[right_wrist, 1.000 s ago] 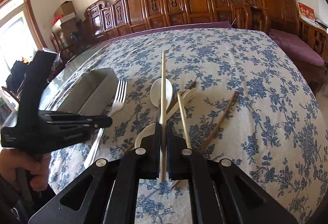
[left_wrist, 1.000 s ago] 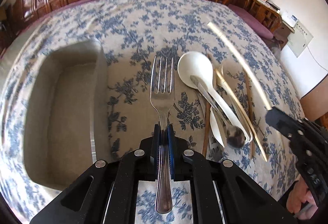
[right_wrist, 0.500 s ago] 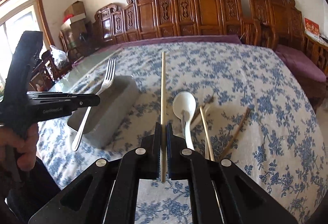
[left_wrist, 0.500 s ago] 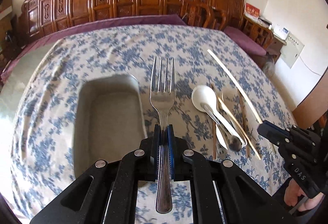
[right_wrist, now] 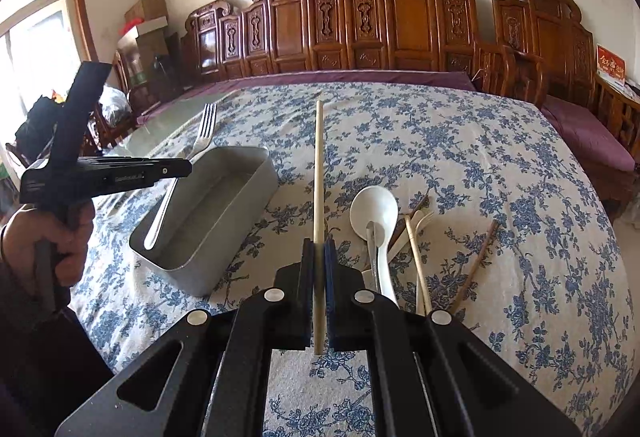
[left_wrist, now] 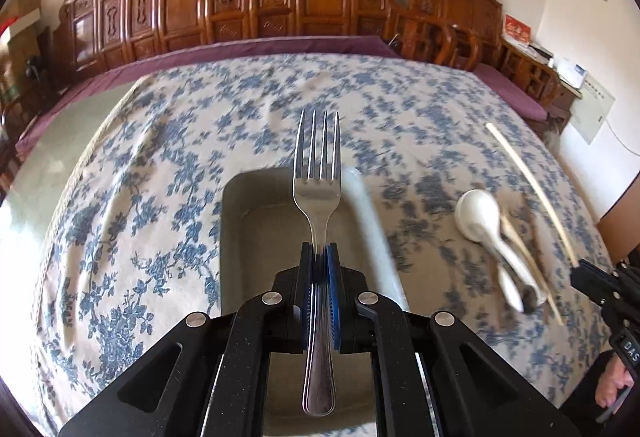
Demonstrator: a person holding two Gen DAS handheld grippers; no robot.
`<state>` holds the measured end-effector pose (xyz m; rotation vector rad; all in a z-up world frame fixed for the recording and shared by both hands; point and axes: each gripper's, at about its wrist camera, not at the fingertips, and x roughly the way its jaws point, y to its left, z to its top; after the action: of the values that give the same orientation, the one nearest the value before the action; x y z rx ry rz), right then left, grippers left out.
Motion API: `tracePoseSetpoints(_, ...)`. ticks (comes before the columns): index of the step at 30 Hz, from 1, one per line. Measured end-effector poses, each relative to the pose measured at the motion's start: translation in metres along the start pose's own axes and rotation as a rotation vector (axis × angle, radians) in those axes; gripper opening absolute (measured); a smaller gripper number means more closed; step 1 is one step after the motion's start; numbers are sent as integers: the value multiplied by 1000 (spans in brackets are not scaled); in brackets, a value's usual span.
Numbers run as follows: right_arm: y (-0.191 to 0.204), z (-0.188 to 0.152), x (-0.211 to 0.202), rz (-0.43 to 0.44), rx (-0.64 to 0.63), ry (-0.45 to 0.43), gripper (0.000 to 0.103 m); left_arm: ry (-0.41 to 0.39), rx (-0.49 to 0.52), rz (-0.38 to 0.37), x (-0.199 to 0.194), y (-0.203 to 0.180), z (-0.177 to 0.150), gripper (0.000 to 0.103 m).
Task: Organize utensils
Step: 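Carry the fork into the grey tray and open the left tool while the right tool carries the chopstick over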
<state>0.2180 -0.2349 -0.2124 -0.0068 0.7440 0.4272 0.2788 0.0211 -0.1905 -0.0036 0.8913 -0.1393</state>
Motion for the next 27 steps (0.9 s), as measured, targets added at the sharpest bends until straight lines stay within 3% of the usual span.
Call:
tracePoseSetpoints(10, 9, -1, 16, -31, 4, 46, 6, 85, 56, 58, 27, 10, -15, 6)
tracePoseSetpoints(17, 25, 5, 18, -24, -4, 48, 6, 144, 60, 43, 44, 11, -20, 6)
tracePoseSetpoints(22, 38, 9, 14, -28, -21, 57, 6, 128, 57, 40, 40, 11, -16, 7)
tracePoseSetpoints(24, 44, 11, 12, -35, -37, 61, 6, 104, 66, 43, 32, 10, -13, 15)
tracePoseSetpoints(27, 53, 17, 10, -34, -52, 66, 6, 73, 61, 26, 20, 12, -9, 17)
